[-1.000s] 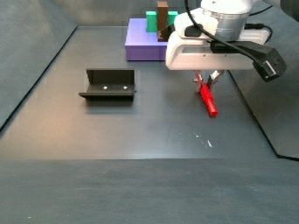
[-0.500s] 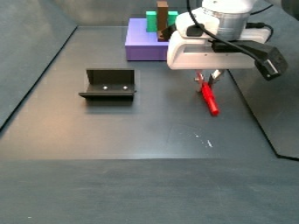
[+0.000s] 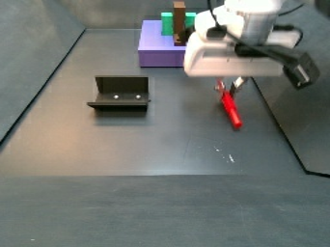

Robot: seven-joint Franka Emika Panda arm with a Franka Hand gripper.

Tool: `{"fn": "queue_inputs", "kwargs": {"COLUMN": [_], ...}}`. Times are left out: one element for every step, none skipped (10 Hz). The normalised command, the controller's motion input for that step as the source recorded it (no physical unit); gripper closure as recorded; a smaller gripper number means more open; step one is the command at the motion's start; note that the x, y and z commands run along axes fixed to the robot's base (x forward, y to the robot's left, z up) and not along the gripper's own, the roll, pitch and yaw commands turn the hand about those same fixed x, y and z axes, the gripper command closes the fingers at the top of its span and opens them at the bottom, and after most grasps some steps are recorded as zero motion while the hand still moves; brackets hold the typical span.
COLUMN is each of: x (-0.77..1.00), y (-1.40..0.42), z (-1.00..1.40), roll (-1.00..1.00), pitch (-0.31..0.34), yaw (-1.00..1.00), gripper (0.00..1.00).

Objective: Pick up the red object. Move up. Place the red object on the fixture. Regrasp the red object. Move to above the board. Insert the red object.
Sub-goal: Move up, then place the red object on the fixture.

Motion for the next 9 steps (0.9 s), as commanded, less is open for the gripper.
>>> {"fn": "queue_inputs", "kwargs": {"x": [-0.09, -0.03, 0.03, 0.3, 0.59, 0.62, 0.64, 0.65, 0.65], "y": [-0.02, -0.01, 0.0, 0.02, 0.26, 0.1, 0.07, 0.03, 0.01], "z": [0.62, 0.36, 0.0, 0.0, 0.01, 0.0, 0.0, 0.0, 0.0], "roll": [-0.02, -0.01, 0.0, -0.38, -1.0, -1.0, -1.0, -1.0, -1.0], "pitch": [0.107, 0.089, 0.0, -0.009, -0.086, -0.134, -0.14, -0.143, -0.163], "yaw": [0.04, 0.03, 0.0, -0.09, 0.0, 0.0, 0.0, 0.0, 0.0], "gripper": [1.0, 1.0, 1.0, 1.0, 1.0, 1.0, 1.0, 1.0, 1.0]}}
